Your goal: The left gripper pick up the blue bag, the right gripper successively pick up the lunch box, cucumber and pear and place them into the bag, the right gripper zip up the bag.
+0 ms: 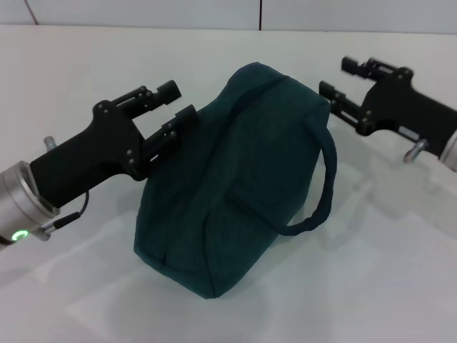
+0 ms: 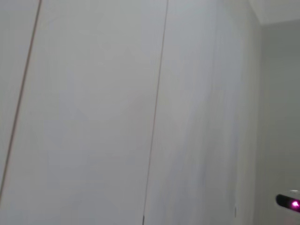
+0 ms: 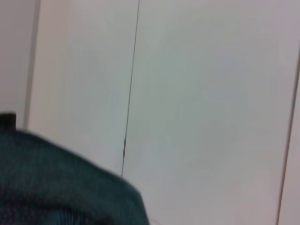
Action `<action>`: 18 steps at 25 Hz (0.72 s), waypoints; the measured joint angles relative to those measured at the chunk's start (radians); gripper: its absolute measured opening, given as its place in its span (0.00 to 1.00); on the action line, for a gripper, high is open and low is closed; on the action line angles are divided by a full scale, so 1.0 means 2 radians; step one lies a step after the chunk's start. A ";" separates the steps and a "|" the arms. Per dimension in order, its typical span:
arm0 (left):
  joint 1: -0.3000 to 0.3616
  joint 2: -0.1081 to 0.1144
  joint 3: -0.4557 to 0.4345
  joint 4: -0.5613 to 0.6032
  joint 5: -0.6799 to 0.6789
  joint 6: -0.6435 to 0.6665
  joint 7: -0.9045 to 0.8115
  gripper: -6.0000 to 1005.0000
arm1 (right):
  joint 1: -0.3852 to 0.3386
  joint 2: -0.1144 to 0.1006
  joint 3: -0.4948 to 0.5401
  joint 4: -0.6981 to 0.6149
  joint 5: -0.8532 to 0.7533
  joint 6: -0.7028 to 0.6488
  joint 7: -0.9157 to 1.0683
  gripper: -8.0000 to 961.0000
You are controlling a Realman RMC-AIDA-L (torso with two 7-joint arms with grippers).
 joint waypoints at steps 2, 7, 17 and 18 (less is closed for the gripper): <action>0.001 0.001 0.000 -0.001 -0.005 0.009 -0.002 0.42 | -0.009 -0.004 0.010 -0.009 -0.002 -0.027 0.009 0.45; -0.002 0.005 0.002 0.003 -0.003 0.050 -0.010 0.70 | -0.013 -0.018 0.021 -0.014 -0.014 -0.134 0.050 0.57; -0.002 0.007 0.006 0.003 0.018 0.060 -0.005 0.83 | 0.015 -0.037 0.022 -0.017 -0.094 -0.253 0.109 0.62; -0.001 0.008 0.006 0.003 0.020 0.060 -0.005 0.83 | 0.014 -0.035 0.022 -0.017 -0.095 -0.252 0.107 0.62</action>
